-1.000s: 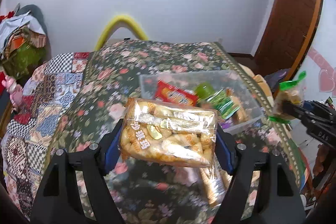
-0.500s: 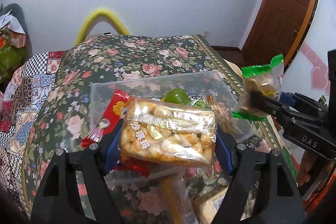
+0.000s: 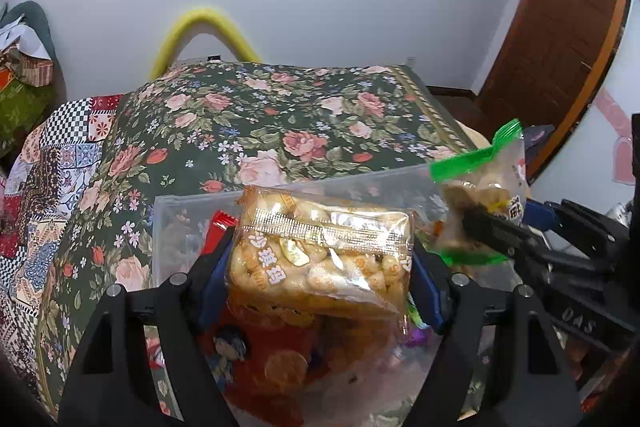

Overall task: Organize snacks
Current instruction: 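Drop the brittle bar into the box with left tool while right drops cracker bag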

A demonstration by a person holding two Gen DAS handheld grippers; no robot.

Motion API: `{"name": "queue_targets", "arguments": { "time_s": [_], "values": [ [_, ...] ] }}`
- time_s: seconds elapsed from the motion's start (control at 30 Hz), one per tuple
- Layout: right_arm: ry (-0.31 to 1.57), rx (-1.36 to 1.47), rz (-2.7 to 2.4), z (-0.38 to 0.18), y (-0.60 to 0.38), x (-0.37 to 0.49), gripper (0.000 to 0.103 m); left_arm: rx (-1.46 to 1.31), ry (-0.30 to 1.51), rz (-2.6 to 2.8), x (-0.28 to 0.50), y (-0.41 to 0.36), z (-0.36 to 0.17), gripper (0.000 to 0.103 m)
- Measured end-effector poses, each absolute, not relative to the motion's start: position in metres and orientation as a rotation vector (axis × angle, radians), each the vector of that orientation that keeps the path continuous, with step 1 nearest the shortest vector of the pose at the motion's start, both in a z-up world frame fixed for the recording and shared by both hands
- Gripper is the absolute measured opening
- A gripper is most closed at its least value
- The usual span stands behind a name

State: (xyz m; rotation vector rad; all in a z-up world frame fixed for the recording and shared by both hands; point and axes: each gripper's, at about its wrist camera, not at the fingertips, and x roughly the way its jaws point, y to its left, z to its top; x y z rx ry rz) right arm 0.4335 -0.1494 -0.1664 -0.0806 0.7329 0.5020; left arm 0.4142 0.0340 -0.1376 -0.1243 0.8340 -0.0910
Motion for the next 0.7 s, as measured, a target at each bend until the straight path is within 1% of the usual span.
{"name": "queue_targets", "arguments": {
  "time_s": [0.2,0.53,0.57,0.63,0.7],
  "values": [
    [0.755,-0.095,0.510,-0.175,-0.142,0.443,0.041,-0.147,0.864,-0.069,0.426,0.040,-0.151,0.076],
    [0.773,-0.111,0.497,-0.175,-0.142,0.448,0.042,-0.126,0.827,-0.079,0.418,0.038,-0.143,0.078],
    [0.770,-0.117,0.493,-0.173,-0.142,0.446,0.043,-0.129,0.826,-0.081,0.417,0.038,-0.142,0.078],
    [0.758,-0.119,0.493,-0.169,-0.143,0.443,0.053,-0.135,0.822,-0.085,0.412,0.039,-0.137,0.078],
    [0.737,-0.114,0.484,-0.163,-0.145,0.437,0.059,-0.137,0.816,-0.089,0.407,0.039,-0.132,0.078]
  ]
}}
